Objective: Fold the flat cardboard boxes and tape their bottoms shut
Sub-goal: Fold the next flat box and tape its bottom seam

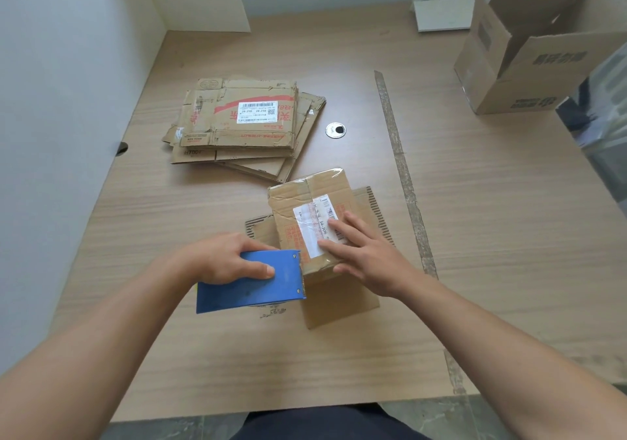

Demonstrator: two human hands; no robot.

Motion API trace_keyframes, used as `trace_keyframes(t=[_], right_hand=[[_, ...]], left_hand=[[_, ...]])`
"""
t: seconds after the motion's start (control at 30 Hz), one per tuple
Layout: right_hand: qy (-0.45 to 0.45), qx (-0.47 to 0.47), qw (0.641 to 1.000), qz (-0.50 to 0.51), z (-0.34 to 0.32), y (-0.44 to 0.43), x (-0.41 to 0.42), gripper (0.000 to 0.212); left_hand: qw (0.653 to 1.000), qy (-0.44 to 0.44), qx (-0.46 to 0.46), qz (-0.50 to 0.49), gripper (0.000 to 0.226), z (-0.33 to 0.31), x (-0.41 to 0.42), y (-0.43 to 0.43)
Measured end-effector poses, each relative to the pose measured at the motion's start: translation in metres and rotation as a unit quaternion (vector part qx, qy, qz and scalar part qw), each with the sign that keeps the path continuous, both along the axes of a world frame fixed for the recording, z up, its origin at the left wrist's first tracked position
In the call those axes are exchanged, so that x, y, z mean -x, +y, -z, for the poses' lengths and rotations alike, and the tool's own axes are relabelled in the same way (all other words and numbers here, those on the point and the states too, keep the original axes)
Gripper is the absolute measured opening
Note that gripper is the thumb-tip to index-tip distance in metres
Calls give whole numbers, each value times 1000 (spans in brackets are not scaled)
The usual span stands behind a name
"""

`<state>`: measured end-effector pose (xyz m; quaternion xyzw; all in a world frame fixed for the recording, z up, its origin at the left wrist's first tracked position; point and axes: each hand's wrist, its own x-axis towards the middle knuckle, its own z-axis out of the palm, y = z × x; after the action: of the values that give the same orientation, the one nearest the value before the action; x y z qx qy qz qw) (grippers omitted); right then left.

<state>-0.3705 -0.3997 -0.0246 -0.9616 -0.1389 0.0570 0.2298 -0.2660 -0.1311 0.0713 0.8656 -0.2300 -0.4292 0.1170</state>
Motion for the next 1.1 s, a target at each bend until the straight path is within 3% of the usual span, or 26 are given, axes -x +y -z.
trace_keyframes(t=[0.17,0.27,0.4,0.53,0.8,1.1], right_hand=[[-82,25,996,-18,2,-7,0,48],[-95,91,991,-14,-5,-4,0,49],[-81,149,985,-24,-14,11,-6,51],[3,188,981,-40,-7,31,-10,67],[-27,237,971,-32,-5,32,-9,62],[-5,240,971,-23,-2,36,-12,64]], left_hand=[[999,13,18,-25,29,2,3,5],[999,12,25,-28,28,2,5,7],[999,8,24,-30,28,1,6,8],[999,7,30,-25,30,2,6,8],[997,27,65,-35,32,0,9,22],[999,29,10,-26,36,-4,-3,67]])
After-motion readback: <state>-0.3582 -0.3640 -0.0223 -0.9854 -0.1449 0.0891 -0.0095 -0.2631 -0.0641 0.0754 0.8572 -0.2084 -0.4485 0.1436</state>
